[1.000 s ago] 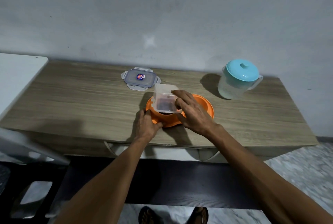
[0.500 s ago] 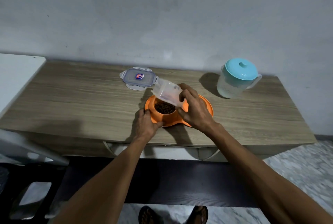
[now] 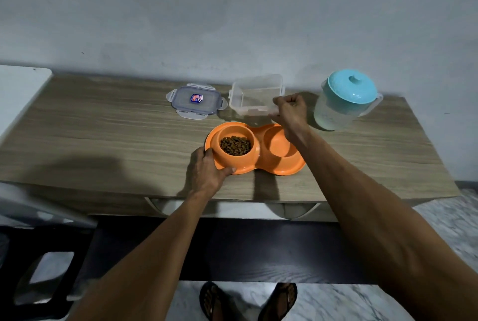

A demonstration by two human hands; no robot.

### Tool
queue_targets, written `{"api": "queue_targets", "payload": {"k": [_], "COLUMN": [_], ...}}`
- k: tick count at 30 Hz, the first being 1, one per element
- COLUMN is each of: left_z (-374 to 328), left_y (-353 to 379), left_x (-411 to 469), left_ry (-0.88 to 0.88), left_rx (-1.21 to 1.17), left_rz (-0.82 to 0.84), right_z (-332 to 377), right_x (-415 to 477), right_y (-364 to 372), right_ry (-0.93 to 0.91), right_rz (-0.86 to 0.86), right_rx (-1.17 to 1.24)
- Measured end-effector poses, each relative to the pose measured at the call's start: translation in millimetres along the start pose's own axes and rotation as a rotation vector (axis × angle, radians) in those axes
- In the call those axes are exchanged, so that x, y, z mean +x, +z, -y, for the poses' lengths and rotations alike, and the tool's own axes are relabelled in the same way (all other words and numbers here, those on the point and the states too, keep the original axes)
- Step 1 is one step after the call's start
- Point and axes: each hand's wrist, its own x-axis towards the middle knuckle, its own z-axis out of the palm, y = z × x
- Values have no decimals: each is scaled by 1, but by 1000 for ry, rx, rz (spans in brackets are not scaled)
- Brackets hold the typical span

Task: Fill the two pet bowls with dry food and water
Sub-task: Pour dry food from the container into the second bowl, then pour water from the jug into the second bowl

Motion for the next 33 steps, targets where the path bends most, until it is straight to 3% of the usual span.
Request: {"api": "queue_targets", "payload": {"k": [10,19,27,30,33], "left_z": [0,-1,-4,-8,-26], "left_y": [2,1,-3,-8,-6], "left_x": [1,0,-4,-9,-13], "left_ry": [-4,-8,-1,7,130], "left_rx": [-13,-54,-80,44,274], "left_rz": [-16,4,23,-82,-212], "right_z": [-3,-6,0,-2,-9], "right_x": [31,35,22,8,-2], "right_y": [22,21,-4,-31,-63], "right_ry": [175,140,95,53,59], "right_rz": [-24,-209,-226,-297,-395], "right_rx": [-31,-318,-288,-304,-278]}}
